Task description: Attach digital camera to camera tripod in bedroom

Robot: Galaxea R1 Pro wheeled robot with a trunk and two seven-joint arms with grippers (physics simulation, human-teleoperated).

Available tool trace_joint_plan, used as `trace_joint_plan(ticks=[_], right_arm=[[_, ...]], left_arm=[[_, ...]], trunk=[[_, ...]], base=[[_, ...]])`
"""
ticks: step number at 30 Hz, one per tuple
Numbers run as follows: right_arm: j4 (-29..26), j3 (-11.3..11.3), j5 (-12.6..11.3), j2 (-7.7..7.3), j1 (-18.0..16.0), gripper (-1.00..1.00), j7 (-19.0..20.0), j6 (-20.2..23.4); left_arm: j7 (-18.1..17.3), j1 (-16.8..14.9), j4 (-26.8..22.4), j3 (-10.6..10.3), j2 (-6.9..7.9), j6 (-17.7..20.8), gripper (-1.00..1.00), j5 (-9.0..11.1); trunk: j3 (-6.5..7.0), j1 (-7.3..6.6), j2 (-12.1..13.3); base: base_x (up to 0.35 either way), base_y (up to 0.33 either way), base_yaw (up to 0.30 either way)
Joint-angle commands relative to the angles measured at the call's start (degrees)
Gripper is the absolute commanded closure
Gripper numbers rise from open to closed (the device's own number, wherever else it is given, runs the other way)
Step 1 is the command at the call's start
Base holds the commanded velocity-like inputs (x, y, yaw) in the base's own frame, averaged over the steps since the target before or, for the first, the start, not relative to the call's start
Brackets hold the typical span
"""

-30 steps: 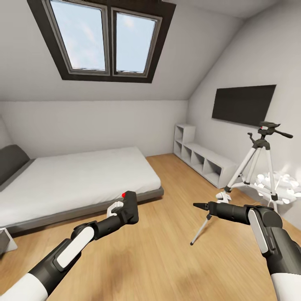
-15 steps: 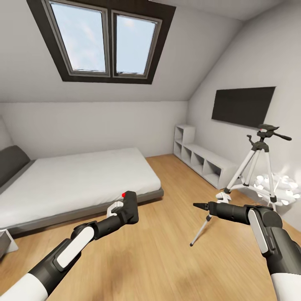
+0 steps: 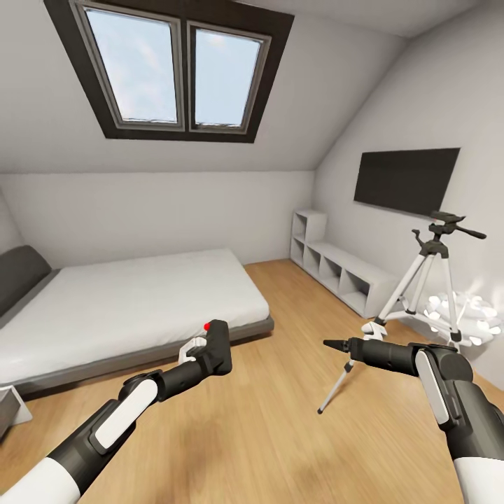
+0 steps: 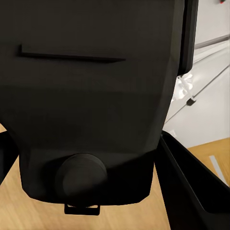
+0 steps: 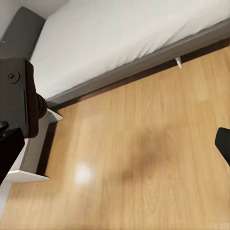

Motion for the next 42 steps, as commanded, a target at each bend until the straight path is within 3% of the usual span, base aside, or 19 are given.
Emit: trace_joint_plan(ticks=[1, 42], right_arm=[[0.0, -0.1, -0.1, 0.01, -0.1, -1.0, 0.1, 0.4], [0.0, -0.1, -0.1, 0.13, -0.1, -1.0, 0.0, 0.4]], left_arm=[[-0.2, -0.1, 0.0, -0.1, 0.04, 0.1, 1.0, 0.1], [-0.1, -0.1, 0.2, -0.1, 0.04, 0.1, 1.0, 0.1]], trunk=[[0.11, -0.22, 0.4], [7.47, -9.22, 16.8]], base=[[0.0, 0.0, 0.0], [0.0, 0.0, 0.0]])
